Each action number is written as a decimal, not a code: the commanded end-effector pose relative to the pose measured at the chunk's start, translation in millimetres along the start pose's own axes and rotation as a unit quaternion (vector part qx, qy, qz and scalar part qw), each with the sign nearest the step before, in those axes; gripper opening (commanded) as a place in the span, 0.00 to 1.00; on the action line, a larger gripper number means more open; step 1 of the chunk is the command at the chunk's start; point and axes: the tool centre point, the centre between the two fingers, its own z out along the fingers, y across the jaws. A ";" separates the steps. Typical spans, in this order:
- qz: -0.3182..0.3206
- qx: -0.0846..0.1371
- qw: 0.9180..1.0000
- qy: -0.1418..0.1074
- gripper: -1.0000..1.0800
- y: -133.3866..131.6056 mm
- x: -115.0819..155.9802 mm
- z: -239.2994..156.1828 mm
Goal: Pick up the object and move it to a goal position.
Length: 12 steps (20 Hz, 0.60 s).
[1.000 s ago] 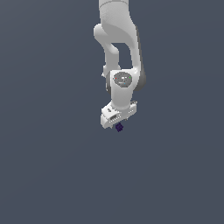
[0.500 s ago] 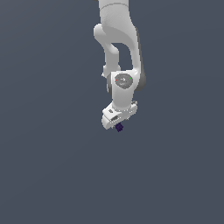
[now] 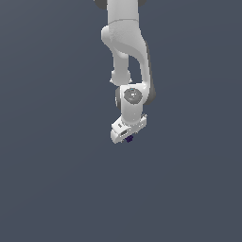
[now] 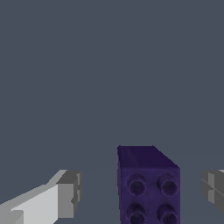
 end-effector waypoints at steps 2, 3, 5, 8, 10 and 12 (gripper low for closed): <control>0.000 0.000 1.000 0.001 0.96 0.3 0.7 8.2; 0.000 0.000 1.000 0.001 0.96 0.4 0.8 9.0; 0.000 0.000 1.000 0.001 0.00 0.5 0.9 9.3; 0.000 0.000 1.000 0.001 0.00 0.5 0.9 9.3; 0.000 0.000 1.000 0.001 0.00 0.5 0.9 9.3; 0.000 0.000 1.000 0.001 0.00 0.5 0.9 9.3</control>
